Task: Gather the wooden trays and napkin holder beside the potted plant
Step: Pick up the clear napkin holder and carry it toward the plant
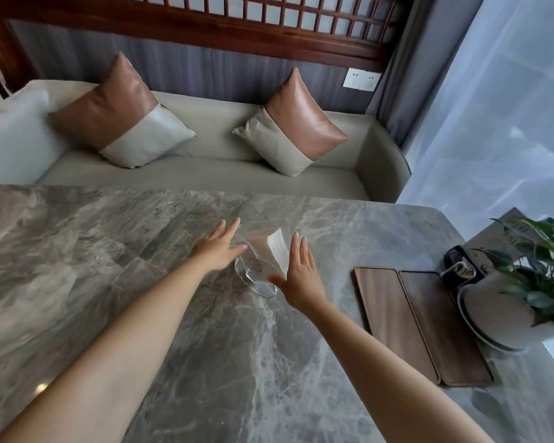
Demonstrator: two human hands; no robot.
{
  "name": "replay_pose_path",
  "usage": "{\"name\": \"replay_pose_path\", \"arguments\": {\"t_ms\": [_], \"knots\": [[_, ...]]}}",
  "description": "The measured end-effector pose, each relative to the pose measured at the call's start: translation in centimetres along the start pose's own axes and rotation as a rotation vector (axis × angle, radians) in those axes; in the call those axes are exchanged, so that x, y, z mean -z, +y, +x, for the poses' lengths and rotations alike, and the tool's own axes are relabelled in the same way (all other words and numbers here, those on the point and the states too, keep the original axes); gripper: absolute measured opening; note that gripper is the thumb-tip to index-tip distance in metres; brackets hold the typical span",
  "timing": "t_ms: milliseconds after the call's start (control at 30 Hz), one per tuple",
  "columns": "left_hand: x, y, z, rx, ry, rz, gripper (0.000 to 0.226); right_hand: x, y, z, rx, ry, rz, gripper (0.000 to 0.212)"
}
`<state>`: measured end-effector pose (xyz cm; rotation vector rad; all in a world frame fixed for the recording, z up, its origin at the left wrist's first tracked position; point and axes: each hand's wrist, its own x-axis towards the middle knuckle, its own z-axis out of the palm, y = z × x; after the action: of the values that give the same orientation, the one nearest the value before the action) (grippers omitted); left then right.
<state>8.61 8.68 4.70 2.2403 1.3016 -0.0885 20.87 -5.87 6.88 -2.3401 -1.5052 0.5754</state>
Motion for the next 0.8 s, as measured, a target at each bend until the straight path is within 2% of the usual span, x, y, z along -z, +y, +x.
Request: {"name": "replay_pose_path", "arguments": {"t_ms": [267,800], "knots": [[-2.0,0.5,1.9,-0.01,0.04,-0.223,0.061,-1.5,0.4,0.4,-0.101,0.028,0.087,0.086],[-3.5,5.4,-3.1,0.057,0.052,-0.308,0.066,0.4,3.8,-4.1,-0.081,0.088,0.109,0.075]]}}
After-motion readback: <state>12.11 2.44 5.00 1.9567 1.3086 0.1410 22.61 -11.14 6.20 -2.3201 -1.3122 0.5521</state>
